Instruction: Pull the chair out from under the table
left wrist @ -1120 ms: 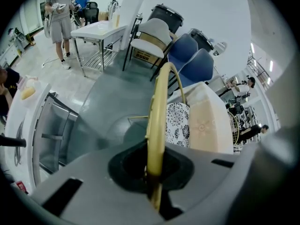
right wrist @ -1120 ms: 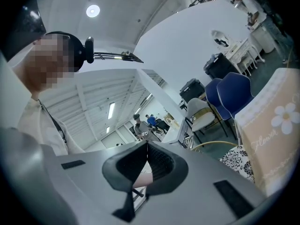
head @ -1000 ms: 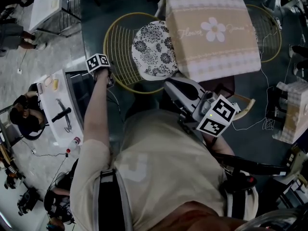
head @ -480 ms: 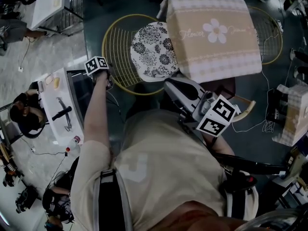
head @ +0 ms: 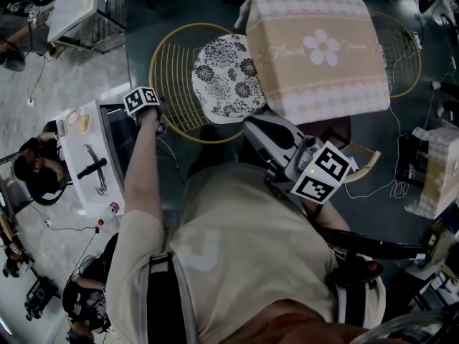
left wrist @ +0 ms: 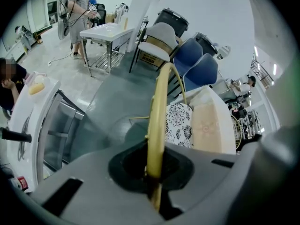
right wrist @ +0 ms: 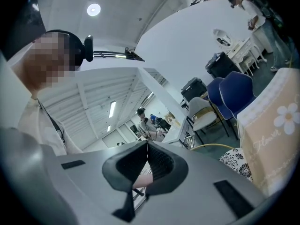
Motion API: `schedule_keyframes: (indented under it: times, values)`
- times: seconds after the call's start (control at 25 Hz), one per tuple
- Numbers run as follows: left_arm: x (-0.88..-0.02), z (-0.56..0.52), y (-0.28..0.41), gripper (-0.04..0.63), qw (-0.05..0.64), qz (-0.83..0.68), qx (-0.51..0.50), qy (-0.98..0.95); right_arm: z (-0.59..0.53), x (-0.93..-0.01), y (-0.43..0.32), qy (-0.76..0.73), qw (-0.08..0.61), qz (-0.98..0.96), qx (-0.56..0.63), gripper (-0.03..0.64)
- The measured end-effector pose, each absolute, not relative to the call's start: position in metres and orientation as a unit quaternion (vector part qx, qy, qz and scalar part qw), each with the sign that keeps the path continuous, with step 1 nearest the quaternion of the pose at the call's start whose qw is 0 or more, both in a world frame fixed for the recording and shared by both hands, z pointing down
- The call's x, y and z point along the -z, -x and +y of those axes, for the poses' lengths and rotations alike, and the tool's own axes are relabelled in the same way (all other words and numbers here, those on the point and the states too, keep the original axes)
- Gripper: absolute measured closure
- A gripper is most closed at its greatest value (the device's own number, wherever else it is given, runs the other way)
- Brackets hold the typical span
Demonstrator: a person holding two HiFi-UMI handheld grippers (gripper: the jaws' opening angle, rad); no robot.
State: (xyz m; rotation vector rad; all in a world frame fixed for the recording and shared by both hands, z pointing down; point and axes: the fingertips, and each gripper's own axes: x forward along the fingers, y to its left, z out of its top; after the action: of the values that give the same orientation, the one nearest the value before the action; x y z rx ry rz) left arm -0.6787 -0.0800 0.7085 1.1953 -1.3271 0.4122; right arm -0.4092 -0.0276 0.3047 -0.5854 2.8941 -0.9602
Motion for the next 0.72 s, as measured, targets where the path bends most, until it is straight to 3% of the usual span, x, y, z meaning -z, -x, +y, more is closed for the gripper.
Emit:
schedule_keyframes:
  times: [0.72]
  values:
    - [-0.72, -0.076, 0.686, 0.589, 0.615, -0.594, -0.157, -0.494, -0.049, -0.315, 0.397, 0.189, 0.018, 0.929, 0.316, 0.607]
